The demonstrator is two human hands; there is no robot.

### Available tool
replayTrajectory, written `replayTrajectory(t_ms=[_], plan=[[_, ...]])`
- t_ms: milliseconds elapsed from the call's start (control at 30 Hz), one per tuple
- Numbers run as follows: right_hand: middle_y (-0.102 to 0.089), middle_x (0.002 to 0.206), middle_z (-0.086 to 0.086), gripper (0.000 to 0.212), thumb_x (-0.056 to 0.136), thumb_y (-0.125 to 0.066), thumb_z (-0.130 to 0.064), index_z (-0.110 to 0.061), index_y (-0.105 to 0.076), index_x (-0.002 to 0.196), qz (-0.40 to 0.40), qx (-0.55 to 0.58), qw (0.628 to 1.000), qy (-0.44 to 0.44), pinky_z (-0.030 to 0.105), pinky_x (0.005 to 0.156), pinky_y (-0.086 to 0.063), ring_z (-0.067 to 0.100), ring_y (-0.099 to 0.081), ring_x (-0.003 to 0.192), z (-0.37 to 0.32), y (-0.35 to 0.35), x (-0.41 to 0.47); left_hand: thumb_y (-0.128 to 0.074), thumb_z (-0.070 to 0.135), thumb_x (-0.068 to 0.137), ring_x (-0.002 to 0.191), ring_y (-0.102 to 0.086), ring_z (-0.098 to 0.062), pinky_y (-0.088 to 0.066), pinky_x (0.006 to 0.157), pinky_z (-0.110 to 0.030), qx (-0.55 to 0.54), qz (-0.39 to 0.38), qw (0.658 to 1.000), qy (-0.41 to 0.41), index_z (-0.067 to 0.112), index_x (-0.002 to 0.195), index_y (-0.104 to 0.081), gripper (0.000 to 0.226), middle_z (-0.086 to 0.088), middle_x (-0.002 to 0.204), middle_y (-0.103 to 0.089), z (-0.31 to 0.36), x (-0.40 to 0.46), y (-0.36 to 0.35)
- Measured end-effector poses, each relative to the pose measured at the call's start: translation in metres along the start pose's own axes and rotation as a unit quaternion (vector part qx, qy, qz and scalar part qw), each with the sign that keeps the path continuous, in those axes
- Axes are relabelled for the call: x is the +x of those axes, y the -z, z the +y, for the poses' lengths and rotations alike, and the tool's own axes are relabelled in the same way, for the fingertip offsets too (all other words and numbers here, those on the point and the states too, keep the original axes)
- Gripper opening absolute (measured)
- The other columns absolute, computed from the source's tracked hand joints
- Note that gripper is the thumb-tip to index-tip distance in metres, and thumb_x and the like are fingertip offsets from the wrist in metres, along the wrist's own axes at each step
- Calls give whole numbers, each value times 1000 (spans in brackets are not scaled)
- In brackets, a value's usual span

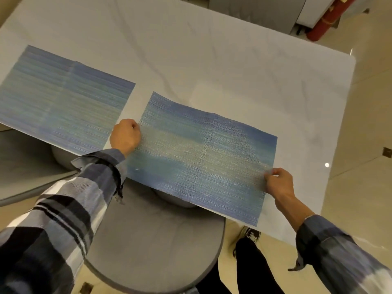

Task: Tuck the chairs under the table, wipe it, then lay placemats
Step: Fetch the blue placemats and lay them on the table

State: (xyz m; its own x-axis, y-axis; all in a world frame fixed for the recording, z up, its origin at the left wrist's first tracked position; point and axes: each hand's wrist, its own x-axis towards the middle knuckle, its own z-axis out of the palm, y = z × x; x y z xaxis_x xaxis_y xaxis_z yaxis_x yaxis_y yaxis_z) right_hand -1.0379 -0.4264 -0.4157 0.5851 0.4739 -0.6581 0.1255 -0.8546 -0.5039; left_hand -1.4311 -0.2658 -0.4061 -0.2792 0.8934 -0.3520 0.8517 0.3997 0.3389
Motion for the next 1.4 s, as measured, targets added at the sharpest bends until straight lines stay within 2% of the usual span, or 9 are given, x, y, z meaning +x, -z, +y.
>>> replayTrajectory(t_ms=[167, 267, 433, 600, 733, 833, 933, 1100, 1400], plan=[[-62, 94, 5, 14, 88, -55, -5, -9, -64, 98, -6, -4, 1000, 4, 50, 84, -56, 27, -61, 90, 4, 2, -2, -60, 27, 94, 111, -54, -41, -46, 91, -48, 64, 44, 993, -92, 1, 127, -52, 43, -24, 126, -54, 23, -41, -20], [-63, 87, 5, 12, 86, -57, -3, -6, -65, 95, -16, 0, 1000, 18, 43, 77, -54, 24, -59, 82, 2, 1, -4, -62, 42, 94, 132, -43, -41, -39, 107, -51, 86, -28, 968, -234, 5, 139, -45, 61, -25, 146, -41, 42, -71, -50], [-64, 78, 6, 8, 83, -61, -1, -8, -64, 84, -23, 11, 999, 37, 45, 75, -55, 23, -59, 72, -3, -6, -1, -45, 66, 93, 153, 2, -32, -6, 121, -59, 212, -127, 914, -320, 21, 159, -4, 90, -12, 166, 5, 56, -98, -90], [-67, 99, 12, 9, 87, -61, -5, -8, -64, 94, -8, -14, 999, 45, 48, 86, -54, 31, -62, 92, -2, -3, -3, -29, 74, 92, 151, 11, -36, -1, 119, -64, 276, -123, 907, -294, 25, 156, 17, 93, -11, 163, 20, 36, -104, -98], [-58, 120, 15, 40, 90, -58, -9, -4, -47, 129, 74, -98, 982, 144, 45, 92, -47, 37, -56, 110, 2, -7, -15, -26, 66, 97, 151, 9, -40, -9, 117, -67, 293, -102, 886, -345, 31, 155, 17, 80, -11, 163, 21, 31, -104, -102], [-39, 145, 23, 59, 87, -64, -11, -3, -39, 140, 99, -210, 923, 307, 50, 108, -38, 40, -40, 131, 3, -22, -23, -18, 66, 98, 151, 11, -37, -10, 116, -68, 310, -107, 876, -353, 31, 156, 15, 76, -8, 163, 21, 28, -102, -105], [-14, 160, 22, 83, 86, -67, -39, -9, -24, 152, 14, -360, 849, 387, 52, 118, -18, 40, -14, 147, 3, -44, -27, -14, 69, 96, 150, 16, -35, -5, 117, -67, 307, -121, 881, -338, 34, 154, 19, 76, -5, 162, 25, 25, -100, -107], [14, 162, 16, 103, 84, -47, -74, -20, 1, 157, -52, -489, 790, 365, 57, 119, -8, 37, 6, 150, 10, -56, -17, -17, 80, 87, 148, 24, -34, 2, 117, -65, 299, -151, 882, -331, 36, 152, 26, 90, -3, 159, 33, 27, -99, -104], [19, 161, 15, 101, 88, -44, -70, -16, 8, 156, -64, -501, 788, 352, 57, 119, -10, 37, 9, 149, 5, -50, -26, -34, 87, 77, 146, 29, -35, 0, 117, -67, 328, -191, 870, -315, 38, 149, 31, 108, -2, 156, 40, 33, -100, -94]])
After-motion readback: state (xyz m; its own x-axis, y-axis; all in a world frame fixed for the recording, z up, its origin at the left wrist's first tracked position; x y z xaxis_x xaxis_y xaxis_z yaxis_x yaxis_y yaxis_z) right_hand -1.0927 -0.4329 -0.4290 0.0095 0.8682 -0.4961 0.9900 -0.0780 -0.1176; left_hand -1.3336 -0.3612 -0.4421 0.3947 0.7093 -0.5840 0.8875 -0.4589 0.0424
